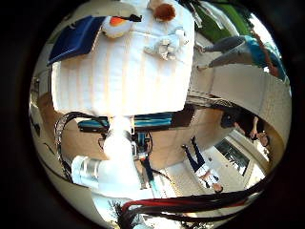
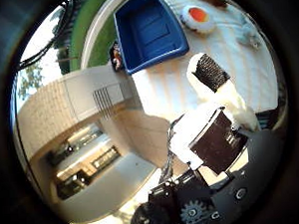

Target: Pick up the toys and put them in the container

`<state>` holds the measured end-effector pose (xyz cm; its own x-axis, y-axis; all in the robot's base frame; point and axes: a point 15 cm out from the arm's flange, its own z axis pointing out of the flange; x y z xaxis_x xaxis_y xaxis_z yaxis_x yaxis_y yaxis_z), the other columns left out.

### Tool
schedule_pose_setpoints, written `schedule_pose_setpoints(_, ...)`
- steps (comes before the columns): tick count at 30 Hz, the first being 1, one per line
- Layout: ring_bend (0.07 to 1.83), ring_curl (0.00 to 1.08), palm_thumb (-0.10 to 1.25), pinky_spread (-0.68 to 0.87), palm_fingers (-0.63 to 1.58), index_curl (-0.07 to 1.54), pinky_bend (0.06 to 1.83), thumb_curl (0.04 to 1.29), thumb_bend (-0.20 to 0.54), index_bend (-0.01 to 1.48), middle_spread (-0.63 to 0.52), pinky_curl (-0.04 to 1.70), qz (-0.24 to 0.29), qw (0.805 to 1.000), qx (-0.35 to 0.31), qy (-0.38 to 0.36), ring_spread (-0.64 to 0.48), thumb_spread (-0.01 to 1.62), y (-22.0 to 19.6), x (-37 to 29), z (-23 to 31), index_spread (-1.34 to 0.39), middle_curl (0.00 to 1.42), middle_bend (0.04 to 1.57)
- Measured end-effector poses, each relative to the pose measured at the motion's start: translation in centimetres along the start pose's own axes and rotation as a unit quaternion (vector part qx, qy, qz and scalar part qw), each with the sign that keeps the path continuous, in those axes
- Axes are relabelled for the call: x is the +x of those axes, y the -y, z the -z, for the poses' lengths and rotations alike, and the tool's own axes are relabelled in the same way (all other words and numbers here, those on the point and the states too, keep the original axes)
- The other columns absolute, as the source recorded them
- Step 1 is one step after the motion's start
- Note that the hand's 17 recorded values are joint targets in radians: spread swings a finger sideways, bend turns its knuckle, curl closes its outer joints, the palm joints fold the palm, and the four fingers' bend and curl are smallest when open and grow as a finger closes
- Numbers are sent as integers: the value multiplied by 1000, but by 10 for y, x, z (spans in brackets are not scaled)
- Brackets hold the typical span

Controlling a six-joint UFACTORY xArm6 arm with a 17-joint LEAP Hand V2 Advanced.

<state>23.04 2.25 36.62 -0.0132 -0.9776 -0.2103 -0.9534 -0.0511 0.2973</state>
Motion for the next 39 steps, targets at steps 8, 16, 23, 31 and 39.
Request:
schedule_pose_setpoints(8, 433, 299, 744, 461, 353, 329, 589, 372, -27, 174, 32, 46, 65, 997, 34, -36, 292, 1231, 16, 45, 44, -200, 331, 160)
schedule_pose_setpoints(16, 388, 303, 739, 418, 116, 309, 595, 384, -21, 146, 18, 73, 98, 987, -9, -130, 246, 1187, 89, 163, 60, -253, 321, 158)
schedule_pose_setpoints(23, 387, 299, 754, 393, 83, 280, 591, 393, -23, 147, 14, 85, 101, 985, -10, -141, 229, 1157, 119, 218, 40, -307, 316, 167)
schedule_pose_setpoints(31, 389, 308, 759, 374, 62, 262, 574, 392, -27, 164, 11, 113, 96, 987, -24, -129, 221, 1124, 156, 252, -4, -341, 316, 171)
schedule_pose_setpoints(39, 361, 309, 765, 362, 48, 265, 531, 387, -27, 178, 3, 135, 114, 985, -68, -111, 219, 1111, 169, 252, -69, -341, 316, 168)
